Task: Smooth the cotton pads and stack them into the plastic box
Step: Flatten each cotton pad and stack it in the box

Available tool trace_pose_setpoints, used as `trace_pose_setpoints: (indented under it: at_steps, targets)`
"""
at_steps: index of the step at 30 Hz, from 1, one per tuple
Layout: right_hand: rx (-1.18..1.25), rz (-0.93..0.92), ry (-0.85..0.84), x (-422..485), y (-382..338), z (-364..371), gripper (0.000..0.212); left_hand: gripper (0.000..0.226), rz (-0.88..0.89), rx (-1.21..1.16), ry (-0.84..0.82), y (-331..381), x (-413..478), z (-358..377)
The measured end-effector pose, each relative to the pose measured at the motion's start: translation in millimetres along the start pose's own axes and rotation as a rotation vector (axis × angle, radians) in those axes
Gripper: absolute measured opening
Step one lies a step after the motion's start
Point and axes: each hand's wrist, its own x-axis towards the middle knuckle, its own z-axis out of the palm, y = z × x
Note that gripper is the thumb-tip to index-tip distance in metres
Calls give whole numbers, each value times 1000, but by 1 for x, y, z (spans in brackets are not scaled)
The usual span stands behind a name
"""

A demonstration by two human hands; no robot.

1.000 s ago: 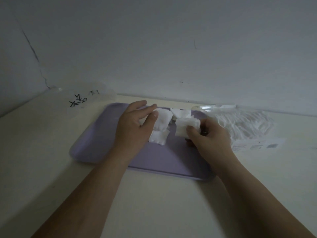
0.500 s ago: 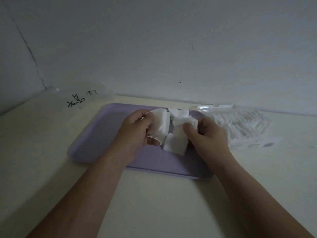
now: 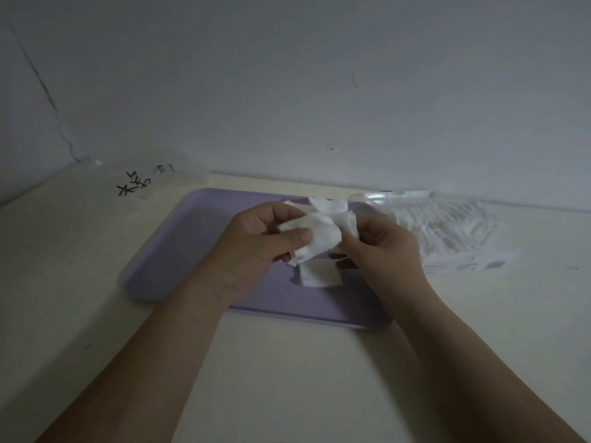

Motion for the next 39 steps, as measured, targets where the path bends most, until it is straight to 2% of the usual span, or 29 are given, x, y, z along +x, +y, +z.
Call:
trace_pose_setpoints:
  at_steps: [5, 10, 19, 22, 24, 28, 32, 35, 37, 39]
  targets:
    - [-9, -24, -114, -2, 1, 1, 11, 26, 9, 180, -48, -3, -3, -2]
    - [3, -45, -154, -2, -1, -1, 12, 24, 22, 152, 32, -1, -4, 0]
    - [49, -13, -189, 1, 4, 0, 19, 25, 60, 205, 24, -2, -5, 1]
    - [174, 20, -259, 1, 4, -1, 29, 33, 59, 254, 105, -2, -5, 1]
    - [152, -16, -293, 2, 6, 0, 30, 39, 51, 262, 137, -1, -5, 2]
    - [109, -74, -229, 7, 13, 0, 21, 55, 15, 266, 111, 3, -5, 1]
    - [-19, -96, -255, 7, 15, 2, 43, 24, 1, 321, 29, 3, -8, 6]
    - [-112, -110, -239, 4, 14, 7, 69, 20, 36, 308, 66, 1, -8, 7]
    - [-160, -127, -226, 2, 14, 7, 70, 18, 39, 294, 67, 1, -7, 7]
    - [-196, -140, -193, 3, 13, 7, 56, 18, 47, 301, 65, 1, -7, 6]
